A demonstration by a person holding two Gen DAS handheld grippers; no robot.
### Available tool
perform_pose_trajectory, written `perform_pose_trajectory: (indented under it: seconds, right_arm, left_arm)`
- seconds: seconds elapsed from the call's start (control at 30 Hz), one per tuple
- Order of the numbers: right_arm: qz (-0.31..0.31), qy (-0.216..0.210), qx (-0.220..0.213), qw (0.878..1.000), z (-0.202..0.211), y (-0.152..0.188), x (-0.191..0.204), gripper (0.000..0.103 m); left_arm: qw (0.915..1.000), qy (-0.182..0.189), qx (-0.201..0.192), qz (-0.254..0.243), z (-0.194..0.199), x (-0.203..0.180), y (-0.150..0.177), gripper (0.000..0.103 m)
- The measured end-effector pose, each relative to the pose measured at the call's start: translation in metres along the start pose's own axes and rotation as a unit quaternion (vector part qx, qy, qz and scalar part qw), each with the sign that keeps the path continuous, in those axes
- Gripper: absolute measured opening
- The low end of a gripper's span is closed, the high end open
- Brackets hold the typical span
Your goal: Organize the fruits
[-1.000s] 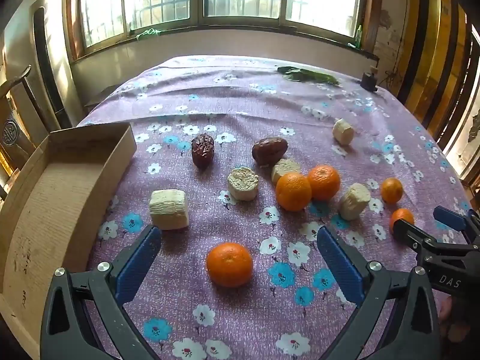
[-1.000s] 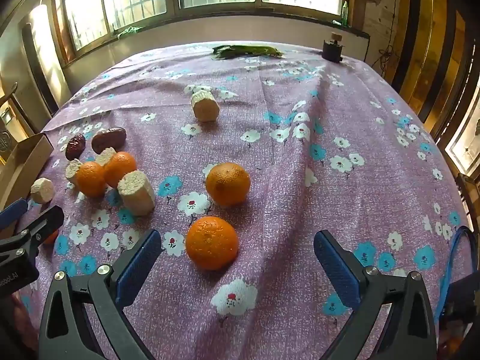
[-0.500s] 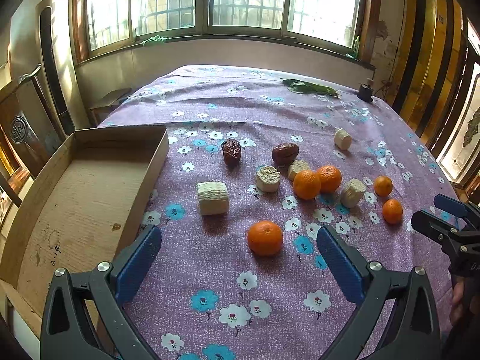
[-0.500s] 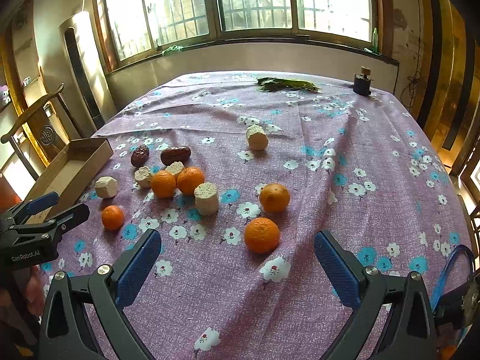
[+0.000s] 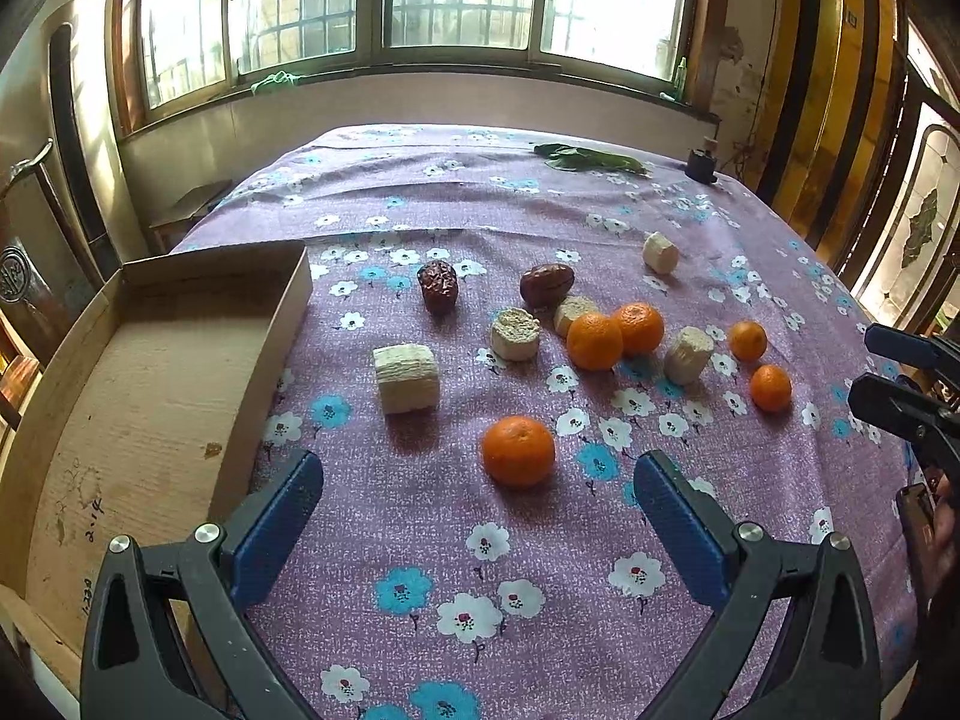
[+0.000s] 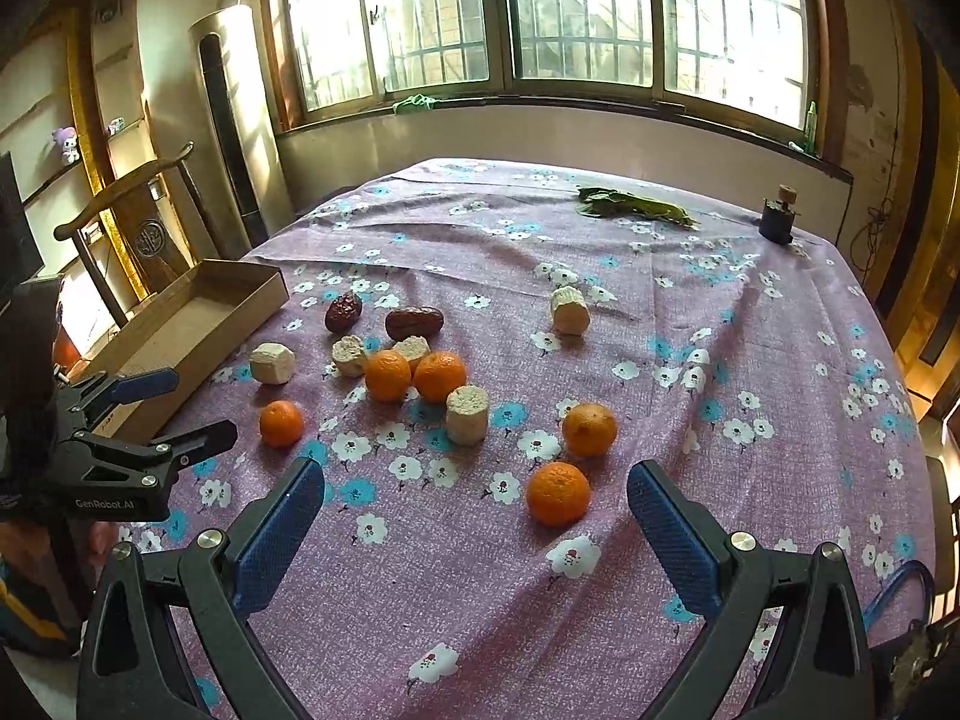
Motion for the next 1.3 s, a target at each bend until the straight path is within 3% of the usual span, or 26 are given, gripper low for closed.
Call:
perform_pose_trajectory:
  seconds: [0.13,0.23,0.57,0.83,1.03,1.3]
  right_arm:
    - [-0.028,-0.023,0.013,0.999,-0.005,0.004,-0.007,0.103]
    - [-0.031,-0.007,0.036,0.999,-0.014,0.009,-0.015,0.103]
    - [-0.017,0.011,0.050,0.999,-0.021,0.012,-0.023,0.103]
    - [-0.027,-0.014,0.031,0.999,-0.020,0.009,-0.026,0.103]
    - [0.000,0.002,0.060,0.998,-0.027,0.015,-0.028,0.103]
    - [0.045,0.001,0.079,0.996,-0.036,0.021,-0.021,0.089]
  left_arm:
    - [1.0000,0.003,0.000,-0.009,-0.003,-0.005,-0.001,0.103]
    - [0.9998,0.000,0.005,-0.020,-0.007,-0.010,-0.001,0.103]
    - [0.9994,-0.006,0.016,-0.029,-0.016,-0.016,0.002,0.103]
    - [0.9996,-0.003,0.020,-0.020,-0.019,-0.012,0.003,0.103]
    - [0.9994,-0.001,0.023,-0.025,-0.023,-0.014,0.003,0.103]
    - [0.9994,-0.002,0.034,-0.010,-0.032,-0.011,0.005,0.103]
Point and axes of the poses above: each gripper's, at about its wrist camera, not at the fingertips, and z roughly against the way its jaws point, x to its left, y to its underside, the point moved 8 cm from there along -z, roughly the way its jaws point, and after that the axes turned 6 degrees about y, right-handed, at the moved point
